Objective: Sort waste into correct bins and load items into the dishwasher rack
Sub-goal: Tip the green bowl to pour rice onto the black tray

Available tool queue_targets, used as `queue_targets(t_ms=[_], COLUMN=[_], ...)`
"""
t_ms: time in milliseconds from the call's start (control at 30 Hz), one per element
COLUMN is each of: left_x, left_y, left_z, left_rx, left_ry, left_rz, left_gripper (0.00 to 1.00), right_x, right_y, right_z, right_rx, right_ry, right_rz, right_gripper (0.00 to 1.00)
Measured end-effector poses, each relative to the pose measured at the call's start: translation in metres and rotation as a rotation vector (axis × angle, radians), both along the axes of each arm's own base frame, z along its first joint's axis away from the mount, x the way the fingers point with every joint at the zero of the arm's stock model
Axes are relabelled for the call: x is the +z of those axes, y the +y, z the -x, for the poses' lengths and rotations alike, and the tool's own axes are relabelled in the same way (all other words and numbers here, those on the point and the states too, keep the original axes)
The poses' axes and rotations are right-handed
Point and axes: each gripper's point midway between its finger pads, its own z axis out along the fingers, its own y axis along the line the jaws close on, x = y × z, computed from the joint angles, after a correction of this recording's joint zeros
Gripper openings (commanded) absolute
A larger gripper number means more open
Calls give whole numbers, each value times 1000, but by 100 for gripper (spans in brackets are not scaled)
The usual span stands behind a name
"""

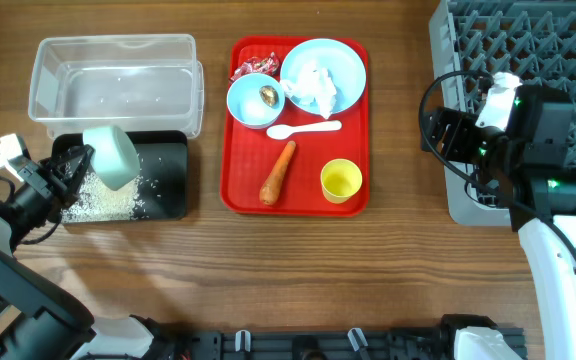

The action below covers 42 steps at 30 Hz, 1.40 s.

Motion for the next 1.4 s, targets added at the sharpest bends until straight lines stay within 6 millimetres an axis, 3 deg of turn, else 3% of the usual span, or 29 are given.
queue_targets(t_ms=[733,1167,1400], left_x=[1,1,1], left_y=[-4,12,10], left_z=[3,10,12], left_rx=[0,56,60], left_ry=[45,95,122], left_rz=[66,130,162], left_gripper=[4,4,4], right_x=[-1,0,1], right_y=[0,0,0], right_z=[1,0,-1], right_rx=[0,0,0], right_ry=[3,2,-6], right_rz=[0,0,0], right_gripper=[100,100,100])
